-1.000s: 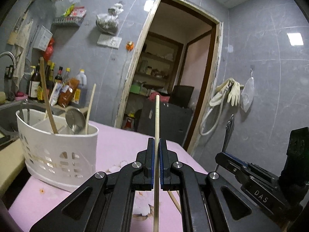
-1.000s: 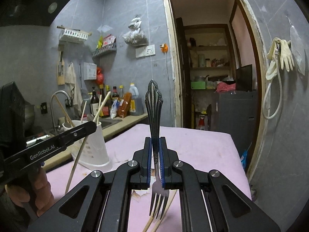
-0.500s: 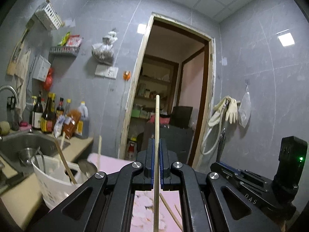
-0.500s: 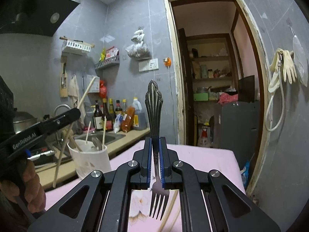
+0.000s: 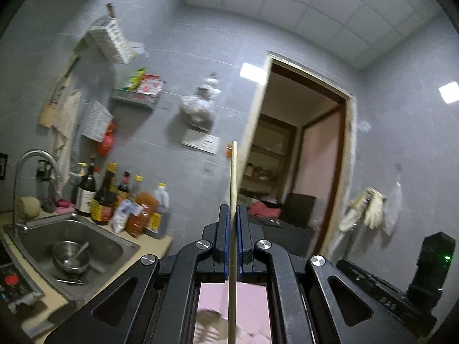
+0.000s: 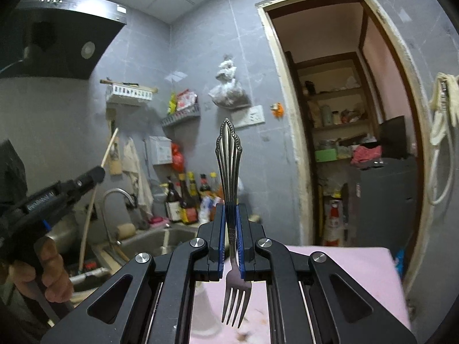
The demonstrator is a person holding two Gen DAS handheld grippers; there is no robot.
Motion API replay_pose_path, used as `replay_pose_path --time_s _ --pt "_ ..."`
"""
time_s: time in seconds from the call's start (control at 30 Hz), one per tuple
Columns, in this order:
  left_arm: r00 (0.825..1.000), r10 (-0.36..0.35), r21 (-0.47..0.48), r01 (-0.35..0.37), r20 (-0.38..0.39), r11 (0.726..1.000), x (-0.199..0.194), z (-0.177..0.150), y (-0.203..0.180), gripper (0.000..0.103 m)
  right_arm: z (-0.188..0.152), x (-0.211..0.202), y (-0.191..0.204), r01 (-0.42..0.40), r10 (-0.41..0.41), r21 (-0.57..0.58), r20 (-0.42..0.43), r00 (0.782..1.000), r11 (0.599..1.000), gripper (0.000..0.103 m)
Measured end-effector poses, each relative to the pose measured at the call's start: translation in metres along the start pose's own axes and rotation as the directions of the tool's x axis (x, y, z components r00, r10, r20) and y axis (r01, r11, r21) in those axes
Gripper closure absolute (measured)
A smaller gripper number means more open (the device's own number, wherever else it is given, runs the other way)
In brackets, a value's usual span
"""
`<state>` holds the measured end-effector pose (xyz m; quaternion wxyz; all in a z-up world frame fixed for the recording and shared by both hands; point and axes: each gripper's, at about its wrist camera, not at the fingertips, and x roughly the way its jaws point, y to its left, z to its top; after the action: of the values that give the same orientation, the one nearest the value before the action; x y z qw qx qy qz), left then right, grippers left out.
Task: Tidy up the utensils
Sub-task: 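Lift the chopstick with the left tool while the right raises the fork toward the holder, then lower the fork into the white holder with the right tool while the left lowers the chopstick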
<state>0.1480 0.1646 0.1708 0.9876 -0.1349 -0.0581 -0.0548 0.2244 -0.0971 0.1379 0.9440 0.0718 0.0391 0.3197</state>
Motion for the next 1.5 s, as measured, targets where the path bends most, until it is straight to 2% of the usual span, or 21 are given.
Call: replay_pose_path --time_s 0.17,0.33,0.47,0.6,0.77,0.97,1.13,1.3,1.5 --pt "0.996 0.09 -0.041 -0.089 0.023 0.995 0.021 0.001 0.049 0.1 0.001 0.035 0.021 -0.049 0.049 0.004 0.003 0.999 0.999 0.098" --pt "0.992 0.119 -0.134 -0.112 0.046 0.985 0.039 -0.011 0.087 0.1 -0.008 0.061 0.034 -0.069 0.069 -0.008 0.002 0.998 0.998 0.098" --pt "0.991 0.122 -0.178 -0.111 0.05 0.978 0.051 -0.024 0.102 0.1 -0.019 0.078 0.038 -0.089 0.089 -0.003 0.001 0.996 0.996 0.098" --pt "0.989 0.146 -0.161 -0.138 0.039 0.977 0.059 -0.038 0.105 0.1 -0.032 0.09 0.041 -0.098 0.097 -0.011 -0.023 0.995 0.995 0.098" --pt "0.978 0.209 -0.108 -0.206 0.014 0.973 0.067 -0.062 0.101 0.1 -0.051 0.102 0.039 -0.1 0.101 0.008 -0.08 0.992 0.995 0.098" --pt "0.973 0.232 -0.137 -0.231 -0.005 0.963 0.071 -0.079 0.105 0.1 -0.063 0.105 0.043 -0.102 0.102 -0.002 -0.102 0.99 0.995 0.098" --pt "0.967 0.254 -0.077 -0.255 -0.013 0.964 0.066 -0.087 0.093 0.1 -0.071 0.105 0.043 -0.098 0.096 -0.013 -0.116 0.989 0.995 0.098" --pt "0.96 0.268 0.007 -0.269 -0.081 0.963 0.064 -0.096 0.077 0.1 -0.08 0.103 0.039 -0.089 0.084 -0.025 -0.156 0.984 0.996 0.098" --pt "0.956 0.248 0.041 -0.245 -0.153 0.969 0.063 -0.106 0.075 0.1 -0.086 0.099 0.035 -0.092 0.087 -0.016 -0.195 0.977 0.996 0.097"
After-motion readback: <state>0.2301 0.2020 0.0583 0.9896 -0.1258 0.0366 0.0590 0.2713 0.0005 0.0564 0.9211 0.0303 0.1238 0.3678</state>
